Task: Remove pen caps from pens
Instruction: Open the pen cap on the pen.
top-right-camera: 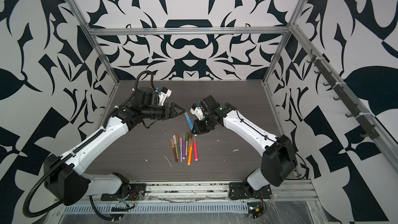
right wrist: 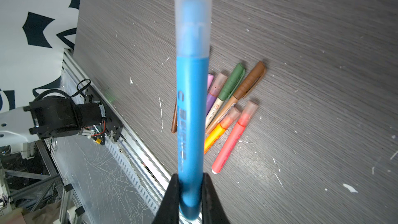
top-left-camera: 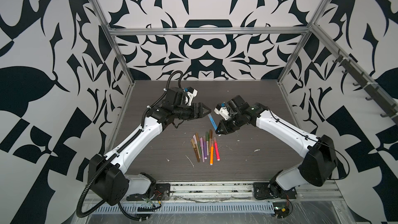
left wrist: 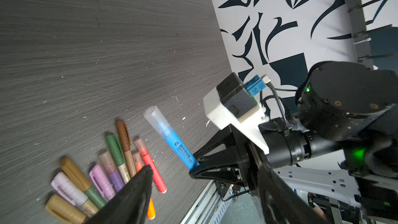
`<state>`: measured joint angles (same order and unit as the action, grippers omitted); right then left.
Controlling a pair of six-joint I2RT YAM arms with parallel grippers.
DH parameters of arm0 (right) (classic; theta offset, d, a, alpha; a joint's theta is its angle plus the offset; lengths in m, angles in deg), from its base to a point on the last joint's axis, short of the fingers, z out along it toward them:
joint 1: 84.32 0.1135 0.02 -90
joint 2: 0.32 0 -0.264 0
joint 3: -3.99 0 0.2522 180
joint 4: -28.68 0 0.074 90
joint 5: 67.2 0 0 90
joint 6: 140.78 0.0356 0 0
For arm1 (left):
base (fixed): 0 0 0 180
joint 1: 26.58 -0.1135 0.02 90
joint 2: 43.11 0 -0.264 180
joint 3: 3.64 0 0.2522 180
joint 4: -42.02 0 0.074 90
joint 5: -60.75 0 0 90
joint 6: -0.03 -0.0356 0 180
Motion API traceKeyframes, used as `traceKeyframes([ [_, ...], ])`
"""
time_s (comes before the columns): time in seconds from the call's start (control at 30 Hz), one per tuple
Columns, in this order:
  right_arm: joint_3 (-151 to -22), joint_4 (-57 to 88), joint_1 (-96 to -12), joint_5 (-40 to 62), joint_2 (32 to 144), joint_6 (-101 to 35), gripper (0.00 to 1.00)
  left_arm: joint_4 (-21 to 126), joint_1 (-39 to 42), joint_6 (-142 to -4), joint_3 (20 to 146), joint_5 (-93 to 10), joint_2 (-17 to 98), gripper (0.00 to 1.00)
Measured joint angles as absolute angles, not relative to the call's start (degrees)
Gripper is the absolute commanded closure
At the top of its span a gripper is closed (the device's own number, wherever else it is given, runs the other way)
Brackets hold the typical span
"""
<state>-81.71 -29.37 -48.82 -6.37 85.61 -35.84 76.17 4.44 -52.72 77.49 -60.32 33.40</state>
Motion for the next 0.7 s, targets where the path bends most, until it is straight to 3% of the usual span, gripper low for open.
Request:
traceKeyframes([
  [0.37,-82.5,-31.7,-48.8,-4.4,82.6,-37.4,1.00,73.5,4.6,-49.5,81.1,-68.6,40.5,0.31],
  [0.53,-84.2,-32.4,-48.8,-3.6,82.9,-37.7,1.00,74.1,4.6,-49.2,81.2,-68.0,40.7,0.40],
  [0.7,-85.0,-32.4,-48.8,-3.4,82.9,-37.6,1.00,78.0,4.6,-49.8,82.1,-64.5,41.1,0.42],
])
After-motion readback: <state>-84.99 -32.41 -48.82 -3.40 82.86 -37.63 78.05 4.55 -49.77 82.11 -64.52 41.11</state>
